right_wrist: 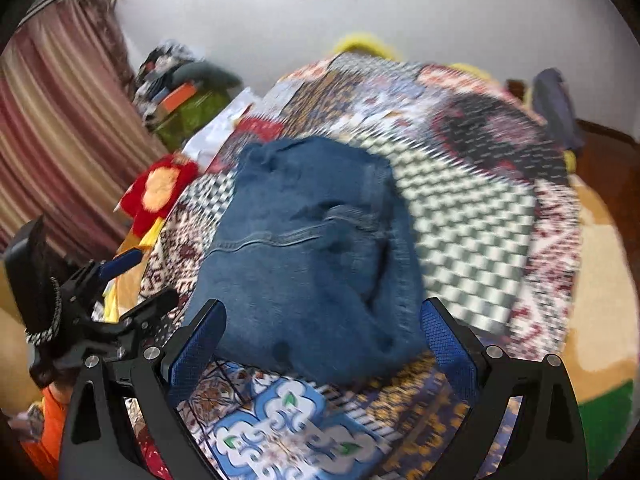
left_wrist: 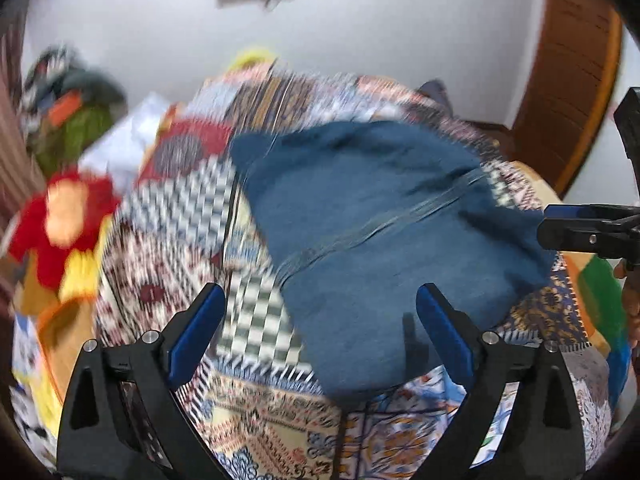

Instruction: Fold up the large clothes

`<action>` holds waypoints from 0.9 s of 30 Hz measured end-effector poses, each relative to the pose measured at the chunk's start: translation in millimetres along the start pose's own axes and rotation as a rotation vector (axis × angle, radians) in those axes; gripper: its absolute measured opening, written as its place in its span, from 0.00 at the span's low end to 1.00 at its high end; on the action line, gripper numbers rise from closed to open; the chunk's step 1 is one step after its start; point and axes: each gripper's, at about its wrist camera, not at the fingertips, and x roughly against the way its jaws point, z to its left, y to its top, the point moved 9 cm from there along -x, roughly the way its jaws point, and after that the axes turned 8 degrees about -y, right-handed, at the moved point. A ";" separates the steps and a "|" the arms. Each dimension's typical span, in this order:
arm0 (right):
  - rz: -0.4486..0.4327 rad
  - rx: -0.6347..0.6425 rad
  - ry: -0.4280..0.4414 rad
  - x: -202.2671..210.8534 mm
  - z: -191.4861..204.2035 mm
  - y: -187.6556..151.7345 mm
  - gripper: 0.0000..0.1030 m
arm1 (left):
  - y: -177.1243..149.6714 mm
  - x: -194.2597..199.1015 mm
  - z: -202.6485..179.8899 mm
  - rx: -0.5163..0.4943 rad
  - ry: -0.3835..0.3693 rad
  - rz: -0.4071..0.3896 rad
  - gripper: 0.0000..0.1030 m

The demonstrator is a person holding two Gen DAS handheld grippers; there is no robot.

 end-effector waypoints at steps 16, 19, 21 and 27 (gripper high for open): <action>0.153 -0.049 -0.051 -60.2 -83.1 -9.8 0.94 | -46.4 -30.4 14.7 0.076 -0.115 0.076 1.00; 0.110 -0.050 -0.095 -46.4 -94.4 -12.7 0.94 | -47.5 -27.5 16.8 0.062 -0.105 0.080 1.00; 0.096 -0.074 -0.135 -39.7 -106.1 -13.3 0.94 | -48.7 -26.0 18.6 0.071 -0.105 0.086 1.00; 0.113 -0.078 -0.321 -21.7 -144.5 -18.9 0.93 | -46.3 -15.1 34.6 0.080 -0.037 0.098 0.99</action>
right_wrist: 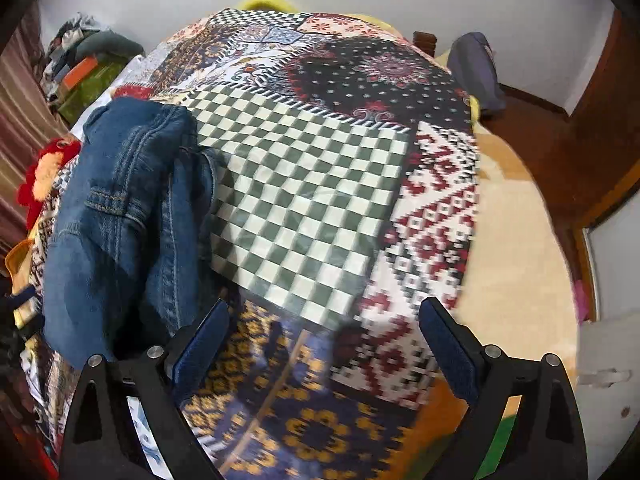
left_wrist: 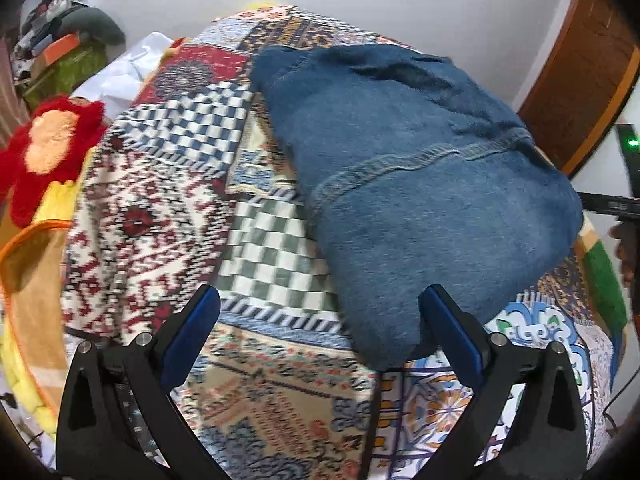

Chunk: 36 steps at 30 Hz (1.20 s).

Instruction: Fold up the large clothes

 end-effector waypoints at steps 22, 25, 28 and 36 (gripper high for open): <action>0.002 0.209 0.234 -25.8 132.6 88.3 0.93 | 172.6 -89.4 -11.1 -0.055 -0.039 -0.017 0.99; 0.036 0.176 0.284 -47.3 125.7 91.7 0.93 | 187.5 -117.9 1.6 0.005 -0.016 -0.019 0.99; 0.005 0.173 0.303 -54.7 119.2 94.5 0.94 | 189.2 -131.5 8.6 -0.004 0.033 -0.004 1.00; -0.044 0.214 0.250 -26.2 124.3 103.5 0.94 | 185.7 -83.2 3.1 -0.093 0.062 -0.053 1.00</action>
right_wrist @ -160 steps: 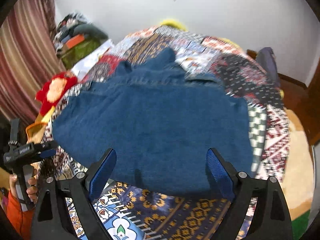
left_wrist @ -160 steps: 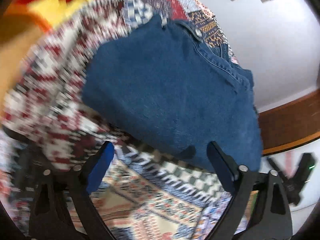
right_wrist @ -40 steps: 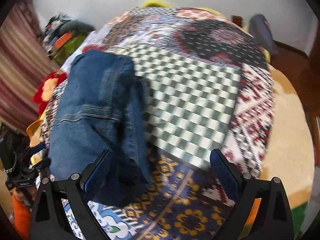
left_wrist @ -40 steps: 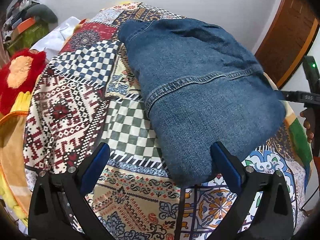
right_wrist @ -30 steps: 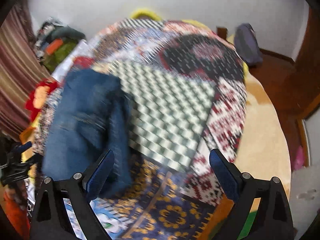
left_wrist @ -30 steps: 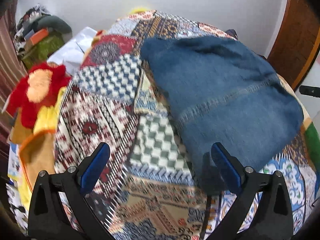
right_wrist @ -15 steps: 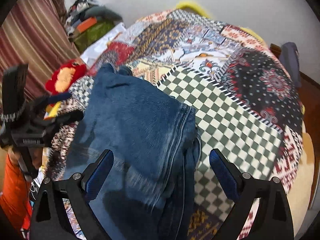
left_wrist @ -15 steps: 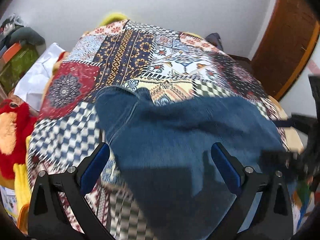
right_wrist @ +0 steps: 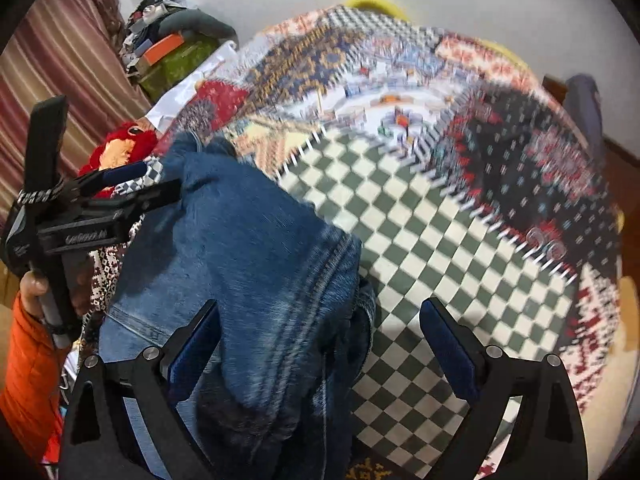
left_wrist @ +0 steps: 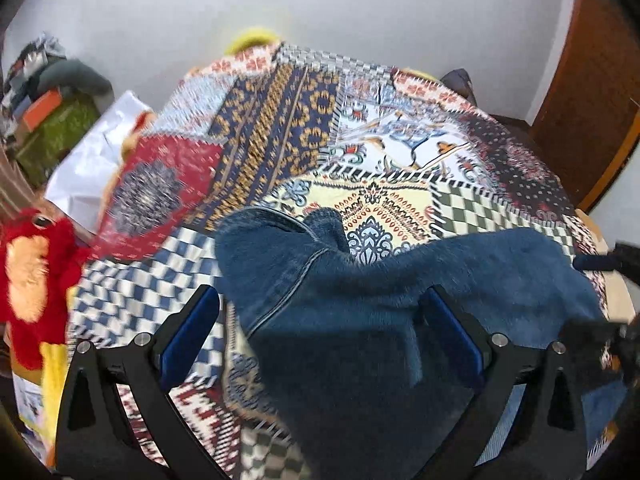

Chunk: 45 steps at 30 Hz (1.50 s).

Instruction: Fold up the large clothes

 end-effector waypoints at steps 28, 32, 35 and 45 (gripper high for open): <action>0.236 -0.150 0.321 -50.7 12.7 -57.6 1.00 | -127.0 -22.8 -11.1 0.507 -0.523 0.230 1.00; 0.215 -0.133 0.334 -54.5 22.9 -51.3 1.00 | -119.9 -39.3 -20.9 0.532 -0.558 0.240 1.00; 0.192 -0.149 0.347 -55.1 28.3 -45.8 0.96 | -112.3 -42.8 -27.1 0.512 -0.552 0.224 1.00; 0.152 -0.246 0.341 -33.4 37.1 -40.9 0.47 | -96.6 -20.8 -26.9 0.454 -0.522 0.129 0.64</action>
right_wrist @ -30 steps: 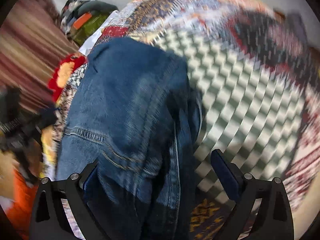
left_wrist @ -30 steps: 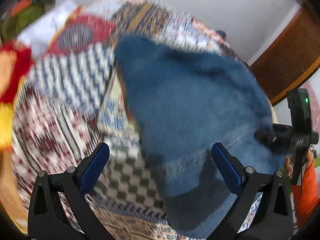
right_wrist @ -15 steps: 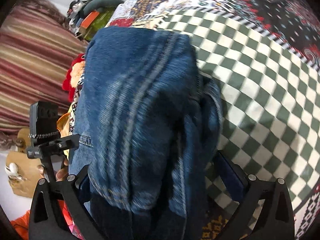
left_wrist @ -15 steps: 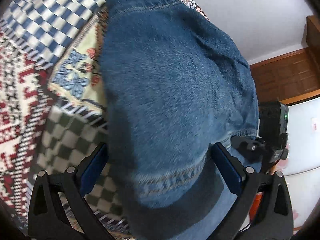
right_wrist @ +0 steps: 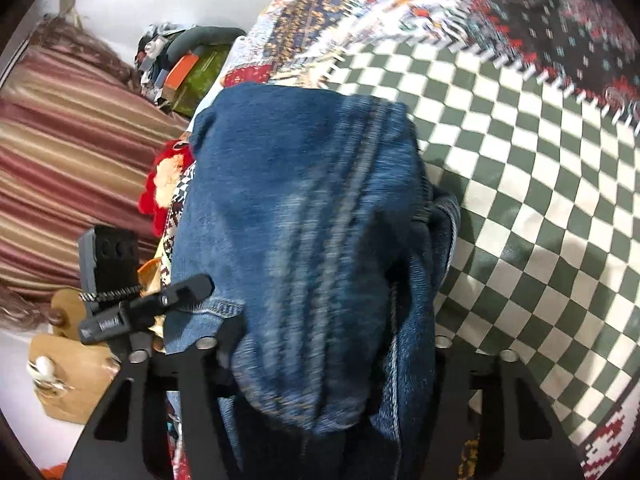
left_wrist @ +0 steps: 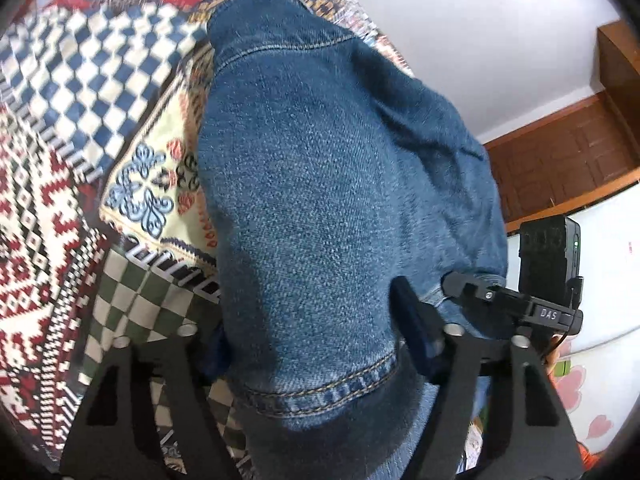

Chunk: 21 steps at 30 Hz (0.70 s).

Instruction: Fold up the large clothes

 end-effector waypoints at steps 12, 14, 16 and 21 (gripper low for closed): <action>-0.114 0.109 -0.036 62.4 95.1 -6.5 0.39 | 9.4 114.1 -54.1 -0.230 0.109 -0.147 0.57; -0.122 0.139 -0.053 68.5 117.2 -13.3 0.39 | 2.3 136.6 -49.9 -0.223 0.098 -0.165 0.57; -0.123 0.153 -0.050 70.4 129.7 -20.1 0.39 | 0.3 155.9 -45.2 -0.213 0.088 -0.185 0.57; -0.092 0.158 -0.027 53.9 166.5 -43.9 0.39 | -21.8 191.3 -24.7 -0.182 0.101 -0.205 0.56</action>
